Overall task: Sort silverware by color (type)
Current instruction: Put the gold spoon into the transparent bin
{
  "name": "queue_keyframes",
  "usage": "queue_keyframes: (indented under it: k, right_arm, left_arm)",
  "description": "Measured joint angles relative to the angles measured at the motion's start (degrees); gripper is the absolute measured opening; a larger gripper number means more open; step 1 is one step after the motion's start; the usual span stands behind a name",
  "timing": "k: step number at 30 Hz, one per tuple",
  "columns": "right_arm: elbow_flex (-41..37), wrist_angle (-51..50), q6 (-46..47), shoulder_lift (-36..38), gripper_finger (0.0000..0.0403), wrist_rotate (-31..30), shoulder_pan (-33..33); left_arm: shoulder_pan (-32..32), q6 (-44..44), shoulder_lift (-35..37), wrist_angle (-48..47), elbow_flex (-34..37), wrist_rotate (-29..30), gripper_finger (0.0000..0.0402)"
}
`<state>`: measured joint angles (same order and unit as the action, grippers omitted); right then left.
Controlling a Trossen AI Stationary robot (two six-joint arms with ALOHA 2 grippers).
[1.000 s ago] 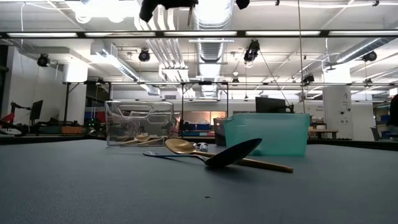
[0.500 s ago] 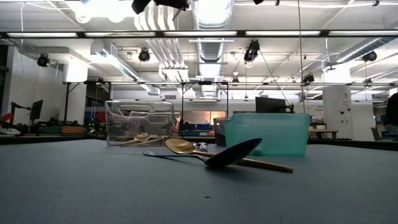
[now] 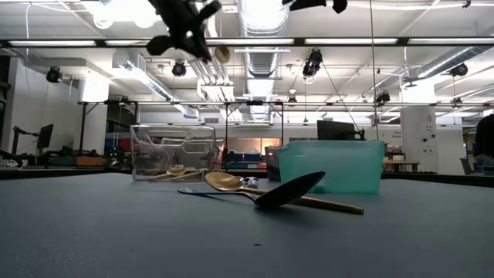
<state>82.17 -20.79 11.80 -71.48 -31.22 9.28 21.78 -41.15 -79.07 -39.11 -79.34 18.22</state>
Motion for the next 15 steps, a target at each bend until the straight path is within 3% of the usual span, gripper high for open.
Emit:
queue_keyframes:
  k: [4, 10, 15]
  right_arm:
    - [0.0, -1.0, -0.6, -0.1, 0.0122, 1.1, 2.3]
    - [0.0, -1.3, -1.4, -0.1, 0.0119, 10.1, 8.5]
    - [0.0, -1.3, -1.4, -0.3, 0.0111, 17.8, 13.7]
  left_arm:
    - [4.7, -1.6, -0.1, 0.3, 3.7, -6.4, 0.0007]
    - [10.1, -3.4, -0.2, 3.8, 11.3, -16.2, 0.0007]
    - [12.9, -7.4, -0.3, 4.2, 17.6, -18.1, 0.0007]
